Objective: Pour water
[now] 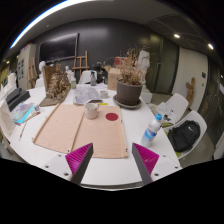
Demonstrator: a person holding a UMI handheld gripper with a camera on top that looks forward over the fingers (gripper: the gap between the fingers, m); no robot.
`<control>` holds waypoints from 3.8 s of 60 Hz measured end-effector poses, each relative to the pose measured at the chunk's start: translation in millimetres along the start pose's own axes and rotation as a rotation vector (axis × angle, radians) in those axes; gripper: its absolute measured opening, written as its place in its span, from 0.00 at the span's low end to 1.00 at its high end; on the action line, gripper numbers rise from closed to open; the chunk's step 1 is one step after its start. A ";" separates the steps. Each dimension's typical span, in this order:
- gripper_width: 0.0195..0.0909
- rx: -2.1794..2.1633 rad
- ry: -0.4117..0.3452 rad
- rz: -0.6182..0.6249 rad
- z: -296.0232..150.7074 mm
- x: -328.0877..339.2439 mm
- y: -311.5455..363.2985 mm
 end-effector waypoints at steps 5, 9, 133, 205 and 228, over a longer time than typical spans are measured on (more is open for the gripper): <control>0.91 -0.019 -0.016 0.036 28.7 -17.6 -41.9; 0.91 -0.032 -0.032 0.068 48.9 -34.3 -72.0; 0.21 1.661 -0.066 0.764 -194.0 -370.7 -27.0; 0.40 -0.024 -0.206 -0.036 -109.1 -428.9 -30.8; 0.93 -0.068 -0.074 0.007 -106.9 -341.4 -26.0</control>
Point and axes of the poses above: the point between the fingertips, and its own axes, seen from behind it with the camera up: y to the left, z down, x backward, against the way the camera looks, the point moved 7 cm from there along x, backward, against the way the camera looks, and after that the axes turned 13 degrees about x, right-handed, at the moved point
